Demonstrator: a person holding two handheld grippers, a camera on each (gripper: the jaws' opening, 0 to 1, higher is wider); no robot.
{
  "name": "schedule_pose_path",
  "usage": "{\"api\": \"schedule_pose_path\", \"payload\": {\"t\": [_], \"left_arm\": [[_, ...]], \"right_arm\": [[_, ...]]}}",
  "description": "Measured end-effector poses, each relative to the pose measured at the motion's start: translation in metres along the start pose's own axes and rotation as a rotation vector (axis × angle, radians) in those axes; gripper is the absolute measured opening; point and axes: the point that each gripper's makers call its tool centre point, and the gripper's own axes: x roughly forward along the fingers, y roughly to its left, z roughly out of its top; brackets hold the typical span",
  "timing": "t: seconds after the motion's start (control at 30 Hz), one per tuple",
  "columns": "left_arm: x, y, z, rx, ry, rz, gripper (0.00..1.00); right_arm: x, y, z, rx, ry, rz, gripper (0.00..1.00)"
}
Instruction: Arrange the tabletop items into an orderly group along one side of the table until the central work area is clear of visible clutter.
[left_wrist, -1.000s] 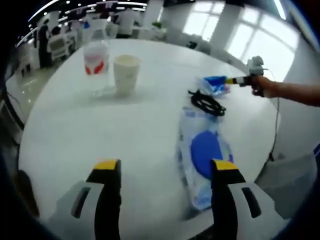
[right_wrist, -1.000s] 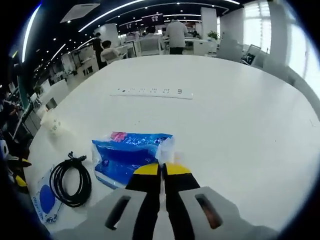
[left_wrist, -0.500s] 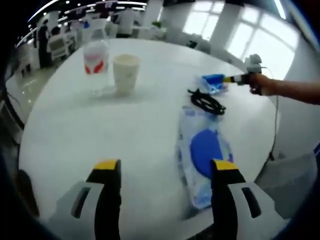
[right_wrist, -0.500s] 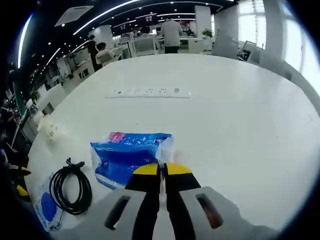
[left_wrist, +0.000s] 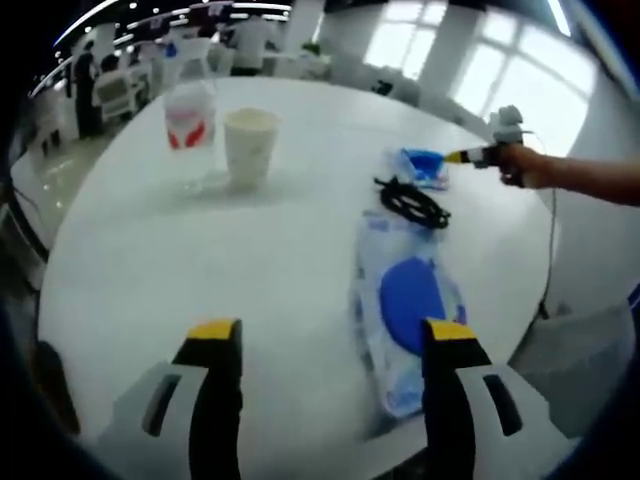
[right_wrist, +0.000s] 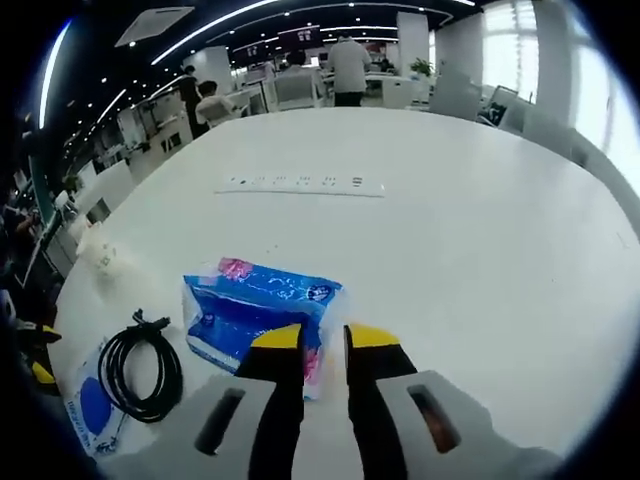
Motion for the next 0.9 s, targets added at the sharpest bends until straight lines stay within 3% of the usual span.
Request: {"api": "schedule_pose_path", "payload": {"t": [0.17, 0.3, 0.53, 0.6, 0.63, 0.67, 0.77, 0.9], "left_arm": [[0.001, -0.002, 0.000, 0.011, 0.001, -0.003, 0.70], [0.001, -0.004, 0.002, 0.027, 0.000, -0.007, 0.70], [-0.002, -0.003, 0.010, 0.026, -0.026, -0.010, 0.70], [-0.002, -0.003, 0.011, 0.026, -0.032, -0.010, 0.70], [-0.002, -0.003, 0.011, 0.027, -0.032, -0.011, 0.70], [-0.002, -0.004, 0.012, 0.027, -0.033, -0.012, 0.70], [-0.003, -0.007, 0.014, 0.028, -0.039, -0.023, 0.70], [-0.003, -0.014, 0.015, 0.033, -0.041, -0.041, 0.70]], "right_arm": [[-0.016, 0.011, 0.000, 0.023, -0.014, 0.017, 0.22], [0.014, -0.016, 0.002, 0.039, -0.001, 0.017, 0.25], [0.021, -0.026, 0.007, 0.031, 0.005, 0.019, 0.29], [0.022, -0.027, 0.009, 0.032, 0.001, 0.022, 0.30], [0.003, -0.005, 0.003, 0.027, -0.003, 0.023, 0.30], [0.002, -0.002, 0.002, 0.024, -0.001, 0.026, 0.31], [-0.001, 0.000, 0.001, 0.020, 0.011, 0.033, 0.34], [0.008, -0.011, -0.003, 0.020, 0.033, 0.016, 0.34]]}}
